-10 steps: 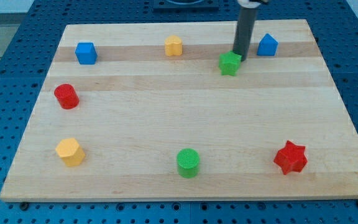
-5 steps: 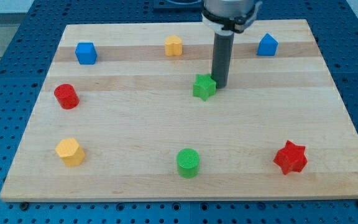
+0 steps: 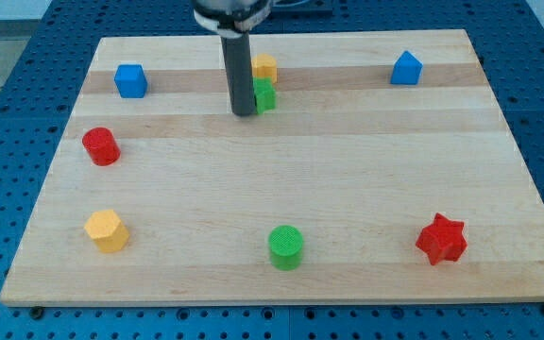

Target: Push the green star at the bottom right of the yellow heart

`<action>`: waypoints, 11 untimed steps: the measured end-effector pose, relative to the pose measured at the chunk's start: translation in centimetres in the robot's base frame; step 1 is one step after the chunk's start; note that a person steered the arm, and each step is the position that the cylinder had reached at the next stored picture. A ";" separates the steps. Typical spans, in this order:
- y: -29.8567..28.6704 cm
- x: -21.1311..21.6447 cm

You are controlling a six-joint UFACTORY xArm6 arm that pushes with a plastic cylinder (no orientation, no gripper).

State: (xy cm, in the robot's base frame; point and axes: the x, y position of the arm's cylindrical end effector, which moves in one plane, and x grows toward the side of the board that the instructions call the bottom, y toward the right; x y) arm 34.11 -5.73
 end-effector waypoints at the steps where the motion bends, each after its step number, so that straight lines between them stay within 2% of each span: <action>1: 1.6 -1.5; 3: 0.6 -1.5; 4: -0.3 3.4; 5: 3.3 3.3; 6: 6.2 0.4; 8: -3.5 -1.3; 9: -3.6 1.7; 10: -0.2 2.4; 11: 5.3 -0.3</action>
State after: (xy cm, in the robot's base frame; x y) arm 33.81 -0.43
